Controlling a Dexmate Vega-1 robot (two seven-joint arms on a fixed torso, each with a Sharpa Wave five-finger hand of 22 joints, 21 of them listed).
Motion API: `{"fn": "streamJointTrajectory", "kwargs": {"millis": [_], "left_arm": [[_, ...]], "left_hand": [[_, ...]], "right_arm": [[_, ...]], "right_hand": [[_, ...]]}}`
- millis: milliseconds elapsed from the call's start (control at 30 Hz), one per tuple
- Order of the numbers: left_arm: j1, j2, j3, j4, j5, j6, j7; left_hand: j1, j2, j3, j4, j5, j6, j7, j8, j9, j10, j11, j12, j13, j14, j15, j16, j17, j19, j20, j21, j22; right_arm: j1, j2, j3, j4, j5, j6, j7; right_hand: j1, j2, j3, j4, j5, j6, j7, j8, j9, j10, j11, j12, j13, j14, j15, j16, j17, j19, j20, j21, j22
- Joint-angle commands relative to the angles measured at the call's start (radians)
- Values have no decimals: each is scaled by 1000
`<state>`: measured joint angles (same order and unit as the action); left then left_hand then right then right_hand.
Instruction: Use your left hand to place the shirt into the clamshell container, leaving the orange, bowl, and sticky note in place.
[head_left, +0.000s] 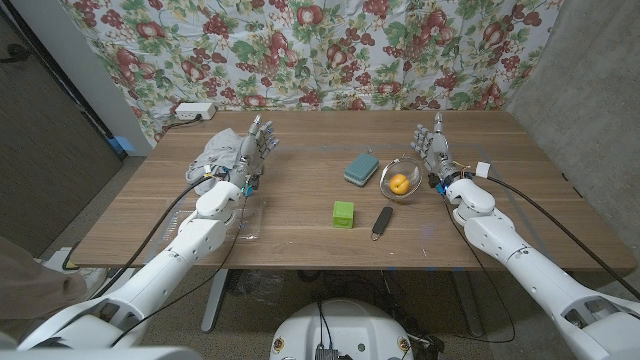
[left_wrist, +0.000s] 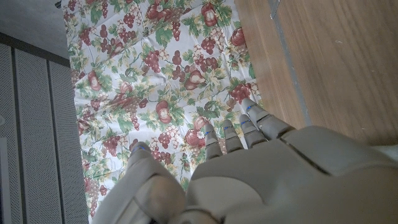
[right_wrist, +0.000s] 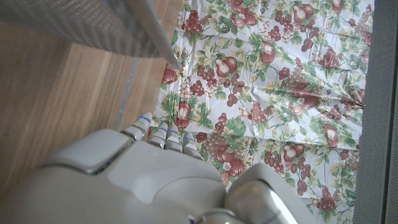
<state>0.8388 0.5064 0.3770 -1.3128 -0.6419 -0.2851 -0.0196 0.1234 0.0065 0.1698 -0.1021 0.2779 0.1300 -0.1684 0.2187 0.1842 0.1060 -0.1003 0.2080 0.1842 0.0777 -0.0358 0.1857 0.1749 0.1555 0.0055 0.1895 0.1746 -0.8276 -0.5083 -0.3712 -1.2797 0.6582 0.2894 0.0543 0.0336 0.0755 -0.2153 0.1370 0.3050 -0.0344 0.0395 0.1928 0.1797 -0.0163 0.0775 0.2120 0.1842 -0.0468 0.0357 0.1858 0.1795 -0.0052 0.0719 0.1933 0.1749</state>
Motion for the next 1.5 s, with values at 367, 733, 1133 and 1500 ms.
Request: {"fn": "streamJointTrajectory", "kwargs": {"millis": [367, 733, 1133, 1500], "left_arm": [[32, 10, -3, -45, 4, 5, 23], [35, 11, -17, -45, -9, -33, -3], [32, 77, -12, -90, 92, -16, 53], [39, 105, -16, -113, 153, 7, 119]], "left_hand": [[13, 1, 8, -4, 5, 6, -4, 4, 2, 5, -3, 4, 3, 6, -30, 3, 4, 7, -3, 4, 1], [14, 1, 9, -6, 5, 9, -5, 2, 2, 6, 0, 3, 3, 1, -33, 1, 4, 5, -4, 3, 1], [18, 2, 12, -11, 6, 13, -2, -1, 2, 3, 1, -1, 3, -20, -35, -5, 4, -13, -17, -3, 1], [21, 2, 14, -14, 7, 8, -10, -8, 2, -7, -1, -6, 3, -39, -40, -9, 4, -27, -32, -6, 1]], "right_arm": [[2, -1, -3, 3, 5, -5, 12], [-10, -9, 4, -25, -3, -8, -15], [-23, -29, 11, -55, -15, -15, -39], [-30, -40, 18, -74, -24, -24, -65]], "right_hand": [[2, 13, -3, -3, 4, 4, 10, 3, 5, 0, 7, 5, 3, -9, -2, 3, 2, -3, 6, 5, 5], [5, 15, -1, -5, 4, 5, 10, 2, 5, 4, 9, 6, 3, -10, -4, 2, 1, -3, -2, 4, 5], [8, 15, 1, -8, 4, 9, 8, 2, 5, 10, 0, 8, 2, -8, -18, 1, 1, -3, -7, 4, 5], [10, 14, 2, -10, 4, 10, 8, 2, 4, 13, -4, 8, 2, -11, -21, 0, 1, -5, -13, 3, 5]]}}
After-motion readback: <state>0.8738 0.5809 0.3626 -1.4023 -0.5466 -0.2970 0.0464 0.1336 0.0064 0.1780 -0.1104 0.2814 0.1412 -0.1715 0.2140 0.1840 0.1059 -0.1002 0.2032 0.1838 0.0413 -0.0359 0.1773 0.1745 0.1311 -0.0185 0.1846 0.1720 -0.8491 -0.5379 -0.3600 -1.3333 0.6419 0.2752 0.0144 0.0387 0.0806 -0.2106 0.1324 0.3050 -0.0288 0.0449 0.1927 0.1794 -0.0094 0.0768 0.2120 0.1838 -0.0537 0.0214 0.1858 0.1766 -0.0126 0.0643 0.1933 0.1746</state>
